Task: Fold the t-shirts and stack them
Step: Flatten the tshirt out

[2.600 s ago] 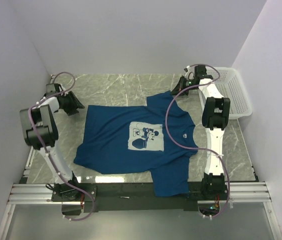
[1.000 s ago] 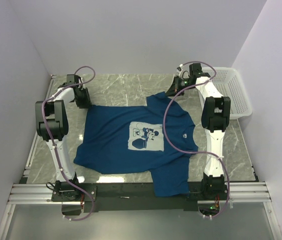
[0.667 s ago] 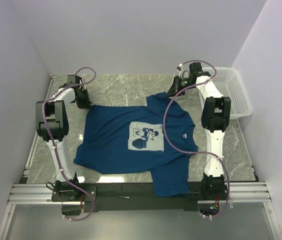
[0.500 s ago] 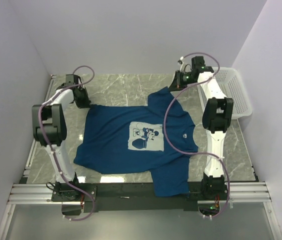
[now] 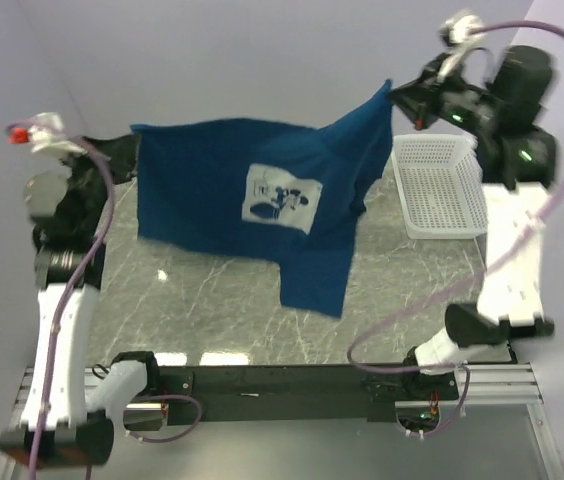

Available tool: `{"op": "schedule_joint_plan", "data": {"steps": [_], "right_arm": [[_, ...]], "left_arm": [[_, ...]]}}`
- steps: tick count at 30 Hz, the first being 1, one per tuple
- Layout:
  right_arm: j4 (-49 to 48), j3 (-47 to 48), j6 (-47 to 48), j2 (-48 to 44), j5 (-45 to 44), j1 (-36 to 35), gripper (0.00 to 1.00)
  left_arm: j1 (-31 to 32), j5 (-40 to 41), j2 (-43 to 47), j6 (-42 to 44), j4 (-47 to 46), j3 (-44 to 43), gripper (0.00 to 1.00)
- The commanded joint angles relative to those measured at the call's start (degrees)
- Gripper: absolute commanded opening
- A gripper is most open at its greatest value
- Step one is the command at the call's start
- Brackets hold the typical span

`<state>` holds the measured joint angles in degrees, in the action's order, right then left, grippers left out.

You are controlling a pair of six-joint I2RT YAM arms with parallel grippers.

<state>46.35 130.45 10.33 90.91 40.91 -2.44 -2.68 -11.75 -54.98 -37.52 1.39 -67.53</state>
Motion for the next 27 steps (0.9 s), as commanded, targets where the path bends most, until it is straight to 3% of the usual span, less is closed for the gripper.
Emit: {"op": "schedule_joint_plan", "data": {"steps": [1, 7, 14, 17, 20, 23, 27], "right_arm": [[-3.27, 3.40, -1.18, -6.17, -1.97, 0.24, 0.00], [-11.11, 7.42, -10.14, -17.79, -3.03, 2.17, 0.00], [-26.12, 12.36, -34.19, -20.69, 10.59, 20.78, 0.00], [-30.95, 13.34, -40.87, -20.08, 13.40, 24.75, 0.00], [-38.59, 8.27, -49.49, -19.37, 17.97, 29.24, 0.00], [-40.99, 3.34, -50.24, -17.45, 20.78, 30.21, 0.00], [-46.08, -8.79, -52.26, -16.38, 26.14, 29.16, 0.00]], "left_arm": [[0.13, 0.67, 5.40, -5.81, -4.99, -2.25, 0.01], [0.13, 0.94, 11.47, -5.73, 0.35, -13.23, 0.01], [0.13, 3.75, 15.34, -5.11, 4.14, -20.62, 0.01], [0.13, 5.50, 16.48, -4.58, 5.64, -22.03, 0.01], [0.13, 6.91, 17.10, -4.14, 7.66, -21.42, 0.01], [0.04, 6.65, 17.36, -4.14, 8.19, -17.74, 0.01], [0.22, 7.00, 17.19, -5.37, 6.18, -5.21, 0.01]]}}
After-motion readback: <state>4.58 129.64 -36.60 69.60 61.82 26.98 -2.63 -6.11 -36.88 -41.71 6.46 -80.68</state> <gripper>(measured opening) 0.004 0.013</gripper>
